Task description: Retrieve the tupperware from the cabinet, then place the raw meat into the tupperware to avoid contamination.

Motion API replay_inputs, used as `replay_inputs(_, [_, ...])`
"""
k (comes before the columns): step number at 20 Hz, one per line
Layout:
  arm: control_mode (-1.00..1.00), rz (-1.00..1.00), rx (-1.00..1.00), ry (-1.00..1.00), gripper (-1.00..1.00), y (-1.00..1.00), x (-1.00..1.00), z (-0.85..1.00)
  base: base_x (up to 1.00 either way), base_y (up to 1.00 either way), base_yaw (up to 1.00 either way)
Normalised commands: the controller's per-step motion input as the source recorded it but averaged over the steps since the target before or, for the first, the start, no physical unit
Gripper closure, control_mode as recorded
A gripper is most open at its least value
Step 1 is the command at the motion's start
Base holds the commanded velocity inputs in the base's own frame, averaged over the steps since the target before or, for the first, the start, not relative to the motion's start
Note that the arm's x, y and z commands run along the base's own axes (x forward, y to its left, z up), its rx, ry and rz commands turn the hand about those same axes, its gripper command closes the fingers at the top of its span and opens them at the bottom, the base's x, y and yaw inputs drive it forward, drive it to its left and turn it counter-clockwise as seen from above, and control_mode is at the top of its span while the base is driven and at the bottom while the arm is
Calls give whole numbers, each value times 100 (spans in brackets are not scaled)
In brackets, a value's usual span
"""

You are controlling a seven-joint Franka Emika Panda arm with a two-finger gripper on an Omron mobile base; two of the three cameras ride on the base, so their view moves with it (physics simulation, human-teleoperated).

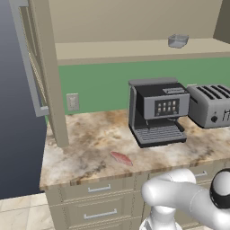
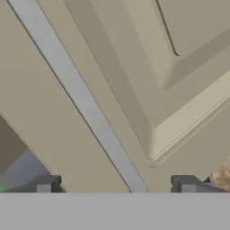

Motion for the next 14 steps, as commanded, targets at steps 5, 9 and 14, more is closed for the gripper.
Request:
replay_inputs(5, [-100, -9, -14, 1, -100, 32, -47, 32, 0, 0, 0])
replay_inputs(9, [-100, -12, -20, 5, -100, 41, -37, 14, 0, 0, 0])
replay_inputs(14, [-100, -12, -19, 10, -100, 36, -44, 6, 0, 0, 0])
